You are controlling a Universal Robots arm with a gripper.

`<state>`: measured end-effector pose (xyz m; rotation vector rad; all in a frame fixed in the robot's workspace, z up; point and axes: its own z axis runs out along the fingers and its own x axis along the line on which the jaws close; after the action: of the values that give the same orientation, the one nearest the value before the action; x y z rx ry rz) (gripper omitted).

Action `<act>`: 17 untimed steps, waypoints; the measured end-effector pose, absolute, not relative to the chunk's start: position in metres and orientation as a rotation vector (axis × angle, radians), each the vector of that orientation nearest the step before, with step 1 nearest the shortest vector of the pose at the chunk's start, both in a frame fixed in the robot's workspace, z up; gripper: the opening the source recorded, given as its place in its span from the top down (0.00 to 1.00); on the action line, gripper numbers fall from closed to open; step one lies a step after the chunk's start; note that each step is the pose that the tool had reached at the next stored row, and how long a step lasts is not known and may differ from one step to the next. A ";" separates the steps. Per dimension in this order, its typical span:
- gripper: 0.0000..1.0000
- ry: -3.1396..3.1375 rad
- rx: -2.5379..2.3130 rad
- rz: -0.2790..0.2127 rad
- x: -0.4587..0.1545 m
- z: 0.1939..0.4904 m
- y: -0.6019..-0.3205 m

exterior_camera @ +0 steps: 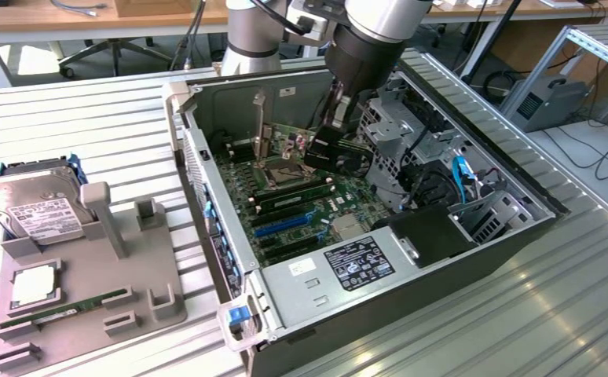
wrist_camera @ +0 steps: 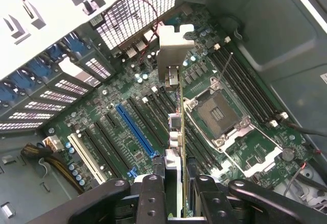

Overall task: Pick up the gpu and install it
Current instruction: 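Insert the gpu into the slot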

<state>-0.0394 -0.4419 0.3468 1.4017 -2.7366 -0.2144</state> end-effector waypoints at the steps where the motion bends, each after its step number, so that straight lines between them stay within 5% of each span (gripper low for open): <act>1: 0.73 -2.736 1.403 -0.214 -0.039 0.347 -0.442; 17: 0.73 -2.721 1.428 -0.213 -0.039 0.347 -0.442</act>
<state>-0.0394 -0.4419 0.3468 1.4284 -2.7213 -0.2134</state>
